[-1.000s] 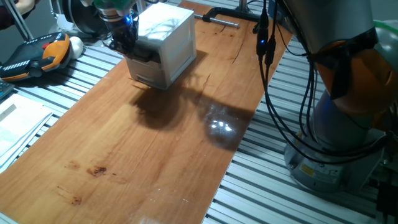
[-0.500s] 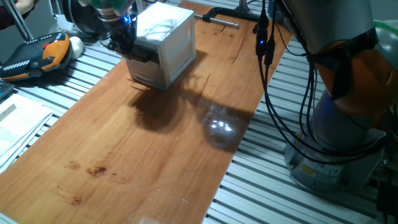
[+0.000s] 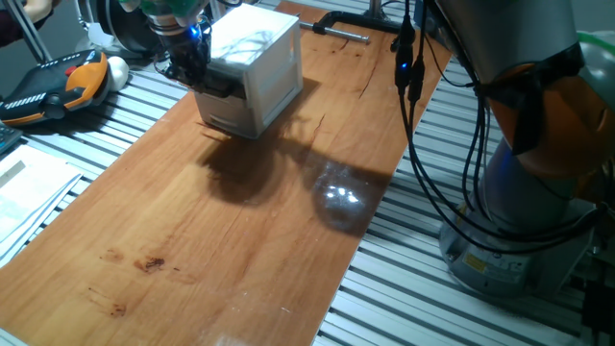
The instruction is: Grasp the handle and open the drawer
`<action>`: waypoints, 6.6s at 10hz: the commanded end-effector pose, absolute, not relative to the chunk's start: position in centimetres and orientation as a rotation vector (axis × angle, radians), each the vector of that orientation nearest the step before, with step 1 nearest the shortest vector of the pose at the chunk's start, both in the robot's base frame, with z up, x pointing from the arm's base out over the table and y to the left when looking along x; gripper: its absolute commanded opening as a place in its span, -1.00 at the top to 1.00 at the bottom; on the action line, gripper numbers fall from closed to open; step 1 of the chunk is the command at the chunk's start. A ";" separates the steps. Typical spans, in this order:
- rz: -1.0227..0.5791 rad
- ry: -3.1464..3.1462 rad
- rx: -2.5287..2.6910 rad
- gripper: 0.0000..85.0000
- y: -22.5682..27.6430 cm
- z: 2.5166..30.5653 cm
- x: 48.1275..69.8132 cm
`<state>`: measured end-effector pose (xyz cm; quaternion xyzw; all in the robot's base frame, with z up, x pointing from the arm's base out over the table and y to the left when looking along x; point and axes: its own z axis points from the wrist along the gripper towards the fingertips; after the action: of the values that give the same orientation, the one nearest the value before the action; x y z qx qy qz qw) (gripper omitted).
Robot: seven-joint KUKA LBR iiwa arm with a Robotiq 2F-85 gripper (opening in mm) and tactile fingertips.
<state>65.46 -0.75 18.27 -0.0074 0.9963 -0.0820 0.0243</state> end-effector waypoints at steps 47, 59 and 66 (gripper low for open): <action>-0.237 3.084 -0.028 0.98 3.8 17.9 65.8; -0.242 3.080 -0.023 0.98 5.7 17.9 65.6; -0.258 3.075 -0.031 0.98 6.3 17.9 65.7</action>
<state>65.67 6.30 17.91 -0.0102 0.9961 -0.0836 0.0281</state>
